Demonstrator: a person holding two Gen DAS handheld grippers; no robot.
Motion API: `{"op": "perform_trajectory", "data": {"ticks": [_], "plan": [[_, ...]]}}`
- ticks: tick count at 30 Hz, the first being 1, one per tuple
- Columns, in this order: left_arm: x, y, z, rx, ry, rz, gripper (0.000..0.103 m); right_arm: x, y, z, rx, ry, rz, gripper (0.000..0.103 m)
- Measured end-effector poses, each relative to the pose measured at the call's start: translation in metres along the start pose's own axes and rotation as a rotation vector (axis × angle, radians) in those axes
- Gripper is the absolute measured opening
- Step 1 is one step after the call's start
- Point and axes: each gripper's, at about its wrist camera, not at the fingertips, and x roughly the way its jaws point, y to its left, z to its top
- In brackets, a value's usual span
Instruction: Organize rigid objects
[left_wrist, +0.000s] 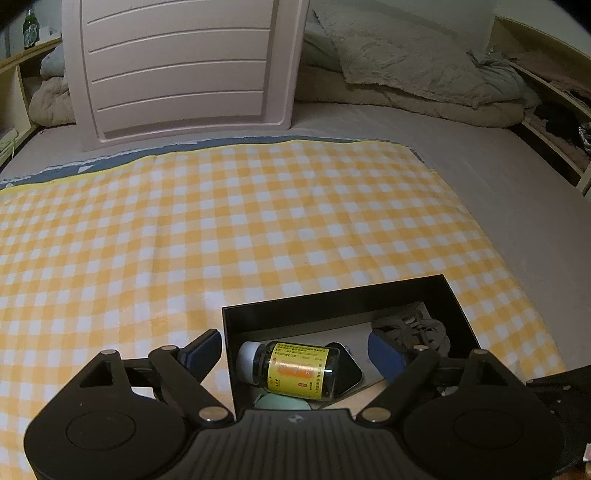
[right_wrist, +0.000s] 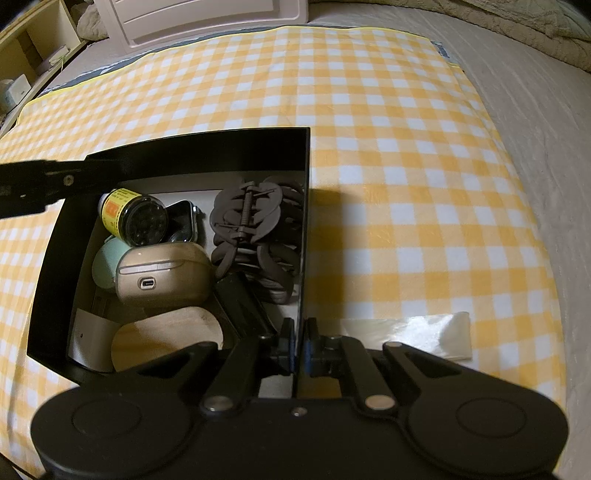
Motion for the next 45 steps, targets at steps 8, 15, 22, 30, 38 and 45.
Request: {"op": "perform_trajectory", "data": {"ticks": [8,15,22,30,38,45], "plan": [[-0.021,0.007,-0.003,-0.012,-0.027,0.012,0.103,0.000,0.001,0.000,0.000,-0.002,0.000,0.006],[-0.030,0.017,-0.011,-0.017,-0.014,0.018,0.103,-0.016,0.001,0.000,-0.002,-0.067,-0.012,0.022],[-0.048,0.025,-0.016,-0.024,-0.024,0.017,0.103,-0.057,-0.008,-0.003,0.018,-0.184,-0.045,0.054],[-0.088,0.025,-0.027,-0.010,-0.067,0.029,0.103,-0.113,0.007,-0.025,0.051,-0.316,-0.040,0.077],[-0.132,0.023,-0.047,0.006,-0.121,0.028,0.103,-0.163,0.030,-0.047,0.042,-0.449,-0.033,0.100],[-0.169,0.024,-0.069,0.019,-0.189,0.024,0.103,-0.183,0.044,-0.076,0.058,-0.494,-0.038,0.102]]}}
